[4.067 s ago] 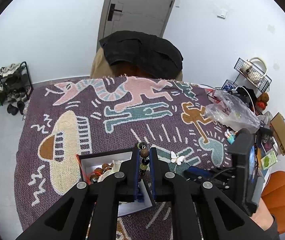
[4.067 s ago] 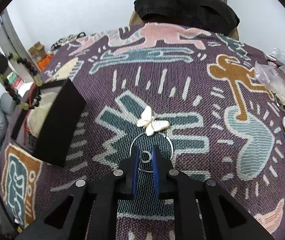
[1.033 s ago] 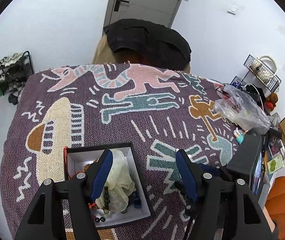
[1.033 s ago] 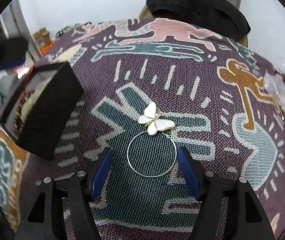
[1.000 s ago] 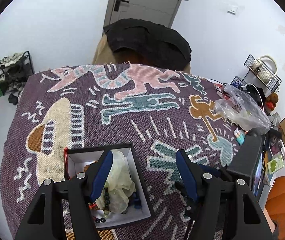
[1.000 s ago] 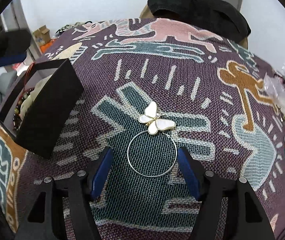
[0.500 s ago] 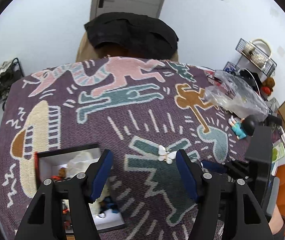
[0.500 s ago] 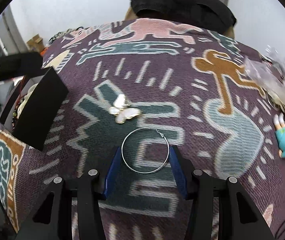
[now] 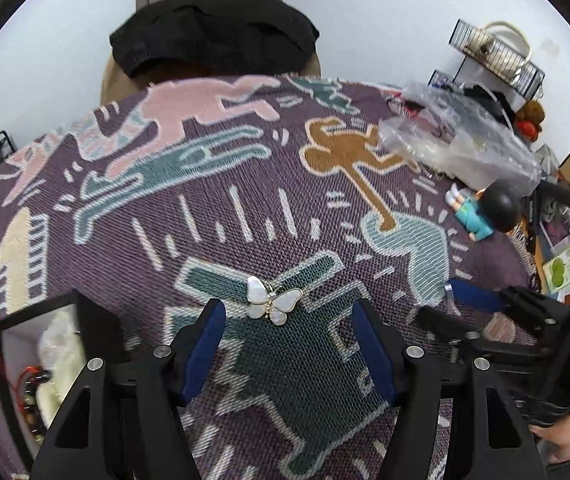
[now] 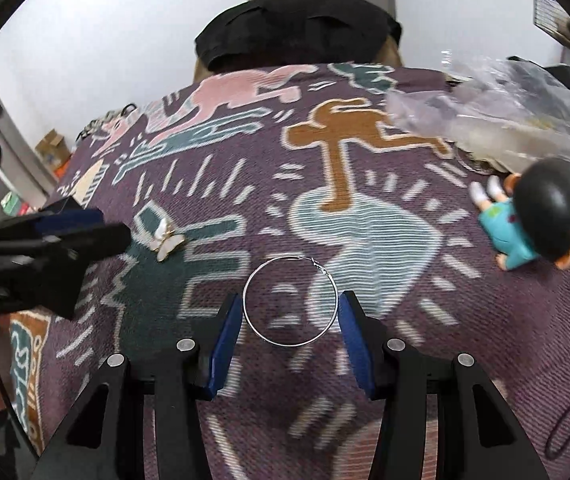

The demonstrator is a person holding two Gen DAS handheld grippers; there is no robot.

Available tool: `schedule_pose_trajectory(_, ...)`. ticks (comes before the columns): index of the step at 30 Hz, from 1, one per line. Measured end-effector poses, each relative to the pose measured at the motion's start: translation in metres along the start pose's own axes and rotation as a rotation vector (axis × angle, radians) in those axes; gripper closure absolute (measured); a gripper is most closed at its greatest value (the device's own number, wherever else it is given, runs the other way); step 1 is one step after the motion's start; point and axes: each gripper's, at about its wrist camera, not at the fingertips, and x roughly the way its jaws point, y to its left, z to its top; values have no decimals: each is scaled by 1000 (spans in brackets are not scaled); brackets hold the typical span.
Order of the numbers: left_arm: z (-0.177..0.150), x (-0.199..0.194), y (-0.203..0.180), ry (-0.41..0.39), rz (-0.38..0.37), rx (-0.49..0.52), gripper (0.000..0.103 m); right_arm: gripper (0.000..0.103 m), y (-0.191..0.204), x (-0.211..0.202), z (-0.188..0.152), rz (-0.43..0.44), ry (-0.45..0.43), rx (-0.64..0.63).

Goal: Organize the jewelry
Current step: 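Close the left tool on the white butterfly brooch while the right tool hovers over the silver hoop, then grasp the silver hoop earring with the right tool while the left tool holds the butterfly brooch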

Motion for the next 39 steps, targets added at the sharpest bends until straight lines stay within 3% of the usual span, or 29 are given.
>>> schedule_pose_trajectory(11,1,41,-2,43,70,11,37,53,-24,-16,-4,7,-35,43)
schedule_pose_trajectory(13,2,47,0,48,69,9,44,53,-24,-17,-4,10,-35,42)
schedule_pose_trajectory(15,2,48,-4,37,115,36,62,53,-23,-17,-4,11,-36,40)
schedule_pose_trajectory(16,1,48,-4,36,135,45,62,53,-22,-17,-4,11,-36,39)
schedule_pose_trajectory(19,2,44,0,50,97,17,62,53,-18,-19,-1,13,-41,34)
schedule_pose_trajectory(29,4,-28,11,-67,102,33,62,53,11,-27,11,36,-65,3)
schedule_pose_trajectory(39,-4,-79,46,-125,109,8,62,53,59,-45,27,66,-105,-73)
